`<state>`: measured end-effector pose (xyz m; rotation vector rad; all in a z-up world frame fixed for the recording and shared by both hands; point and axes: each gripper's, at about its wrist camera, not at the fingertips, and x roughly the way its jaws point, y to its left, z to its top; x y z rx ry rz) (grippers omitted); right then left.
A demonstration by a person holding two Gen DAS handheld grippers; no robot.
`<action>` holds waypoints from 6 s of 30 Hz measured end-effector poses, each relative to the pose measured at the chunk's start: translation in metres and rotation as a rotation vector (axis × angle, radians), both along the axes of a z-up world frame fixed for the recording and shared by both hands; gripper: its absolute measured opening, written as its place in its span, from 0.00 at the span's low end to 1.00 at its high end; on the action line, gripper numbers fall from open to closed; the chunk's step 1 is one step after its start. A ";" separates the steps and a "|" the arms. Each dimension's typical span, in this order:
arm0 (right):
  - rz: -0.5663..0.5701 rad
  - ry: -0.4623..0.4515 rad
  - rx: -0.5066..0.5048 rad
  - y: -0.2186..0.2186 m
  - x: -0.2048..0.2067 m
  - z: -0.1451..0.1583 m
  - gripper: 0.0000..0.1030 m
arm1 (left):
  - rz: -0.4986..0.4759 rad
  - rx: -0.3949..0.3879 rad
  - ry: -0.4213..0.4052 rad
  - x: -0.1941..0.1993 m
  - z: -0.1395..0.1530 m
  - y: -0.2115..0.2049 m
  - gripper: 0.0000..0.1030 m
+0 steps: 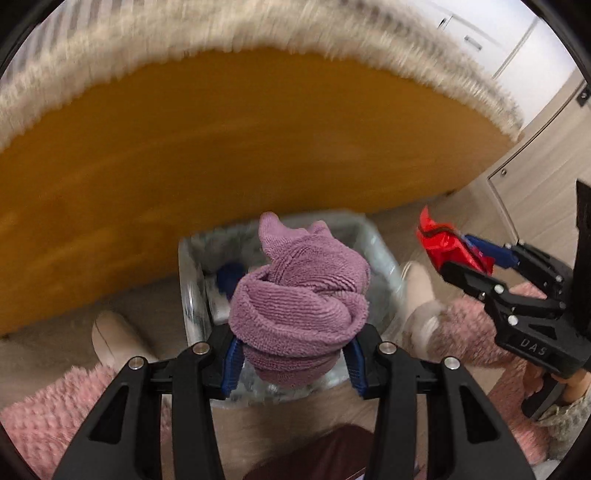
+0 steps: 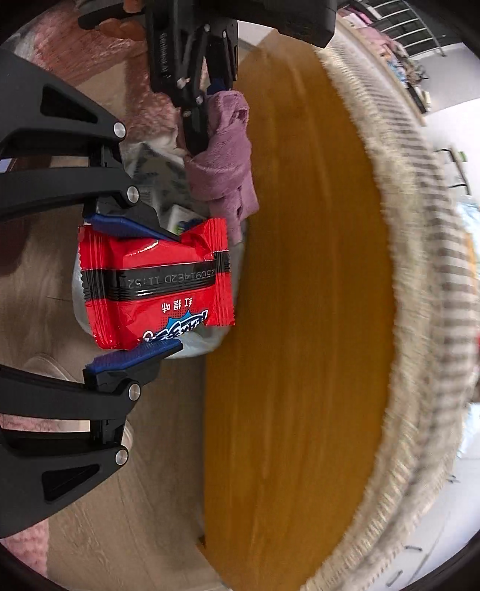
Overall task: Collect trash
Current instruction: 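Carry the pink towel and red packet to the floor trash bin, then open both tools over the bin to drop the towel and packet, then lift both open tools out of the bin toward the bed, then reach the right tool to the gold snack packet on the blanket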
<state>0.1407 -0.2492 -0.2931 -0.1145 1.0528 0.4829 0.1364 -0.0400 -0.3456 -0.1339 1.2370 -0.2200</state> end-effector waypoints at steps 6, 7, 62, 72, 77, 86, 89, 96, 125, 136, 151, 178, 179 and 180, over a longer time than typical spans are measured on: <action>0.019 0.087 -0.052 0.014 0.007 -0.033 0.48 | 0.035 0.010 0.147 0.012 -0.046 0.007 0.42; 0.017 0.103 -0.052 0.016 0.010 -0.037 0.48 | 0.043 0.015 0.163 0.015 -0.051 0.009 0.42; -0.153 0.168 -0.108 0.020 0.045 -0.076 0.92 | 0.113 0.153 0.049 0.022 -0.045 0.016 0.93; -0.148 0.147 -0.113 0.020 0.041 -0.070 0.92 | 0.127 0.139 -0.008 0.019 -0.031 0.016 0.93; -0.158 0.129 -0.106 0.019 0.041 -0.065 0.92 | 0.142 0.114 -0.063 0.017 -0.017 0.018 0.93; -0.163 0.054 -0.076 0.014 0.035 -0.037 0.92 | 0.142 0.086 -0.200 0.010 0.014 0.016 0.93; -0.167 0.020 -0.060 0.011 0.033 -0.024 0.92 | 0.131 0.095 -0.258 0.005 0.027 0.014 0.93; -0.177 -0.067 -0.020 0.005 0.026 0.005 0.92 | 0.115 0.115 -0.386 -0.007 0.056 0.013 0.93; -0.260 -0.402 0.103 -0.038 0.024 0.123 0.92 | 0.163 0.037 -0.660 -0.022 0.160 0.027 0.93; -0.252 -0.567 0.115 -0.040 0.048 0.170 0.92 | 0.161 0.037 -0.796 0.010 0.205 0.023 0.93; -0.204 -0.784 0.161 -0.018 0.123 0.243 0.92 | 0.161 0.013 -0.893 0.093 0.256 0.024 0.93; -0.419 -0.667 0.139 -0.043 0.210 0.224 0.92 | 0.173 0.020 -0.801 0.195 0.249 0.028 0.93; -0.417 -0.659 0.129 -0.045 0.212 0.223 0.92 | 0.174 0.019 -0.796 0.195 0.247 0.028 0.93; -0.415 -0.652 0.115 -0.048 0.215 0.222 0.92 | 0.176 0.019 -0.791 0.195 0.246 0.028 0.93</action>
